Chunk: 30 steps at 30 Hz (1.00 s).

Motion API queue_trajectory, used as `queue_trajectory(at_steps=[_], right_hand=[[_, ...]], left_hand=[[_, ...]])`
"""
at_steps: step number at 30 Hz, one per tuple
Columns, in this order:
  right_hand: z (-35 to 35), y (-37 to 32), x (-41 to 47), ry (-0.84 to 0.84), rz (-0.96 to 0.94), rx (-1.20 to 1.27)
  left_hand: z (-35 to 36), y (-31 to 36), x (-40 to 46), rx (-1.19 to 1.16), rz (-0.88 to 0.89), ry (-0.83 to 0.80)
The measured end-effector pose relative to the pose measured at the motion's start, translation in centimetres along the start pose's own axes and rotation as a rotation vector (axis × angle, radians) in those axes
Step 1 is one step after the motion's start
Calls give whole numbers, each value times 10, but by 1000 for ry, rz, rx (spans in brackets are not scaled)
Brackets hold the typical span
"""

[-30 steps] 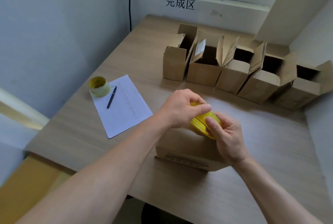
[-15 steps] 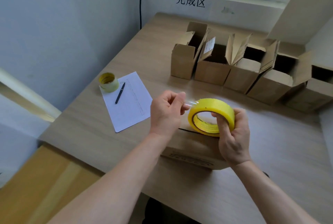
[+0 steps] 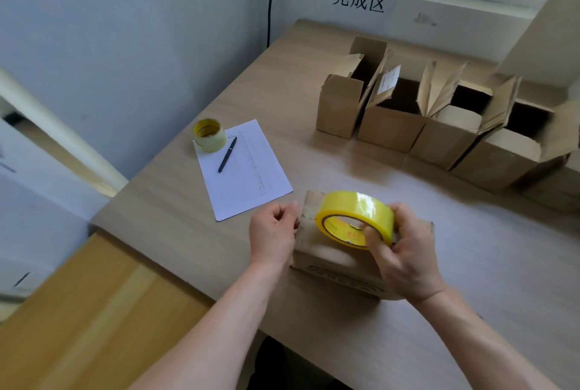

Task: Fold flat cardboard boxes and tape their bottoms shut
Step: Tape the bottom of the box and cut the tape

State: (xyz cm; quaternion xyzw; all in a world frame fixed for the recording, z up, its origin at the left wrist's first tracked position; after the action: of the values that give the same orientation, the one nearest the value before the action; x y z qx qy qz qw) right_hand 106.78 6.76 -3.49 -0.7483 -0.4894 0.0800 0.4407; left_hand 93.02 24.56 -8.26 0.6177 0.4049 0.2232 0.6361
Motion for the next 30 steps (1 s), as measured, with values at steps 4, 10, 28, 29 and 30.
queue_trajectory(at_steps=[4,10,28,29,30], right_hand=[[2,-4,1,39,-25,-79],[5,-7,4,-10,-63,-160],[8,-5,11,-164,140,135],[2,-4,13,-162,178,241],[-6,-1,15,-157,215,330]], left_hand=[[4,-9,6,-60,-47,-6],[8,-19,6,-220,-155,10],[33,-11,-8,-72,103,-231],[32,-11,-10,-59,122,-229],[34,-12,-10,-43,134,-236]])
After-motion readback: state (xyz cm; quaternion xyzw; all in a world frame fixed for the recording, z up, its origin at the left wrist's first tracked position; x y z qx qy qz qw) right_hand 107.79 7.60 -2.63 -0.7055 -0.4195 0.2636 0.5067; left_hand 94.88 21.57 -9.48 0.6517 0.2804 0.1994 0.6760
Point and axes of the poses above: each hand's wrist, its own x-axis towards the middle knuckle, its own z-axis out of the palm, y = z × x, the point moved 5 cm from there along x, towards the middle knuckle, and after that the axes turned 12 degrees about -y, right-handed, at the moved point
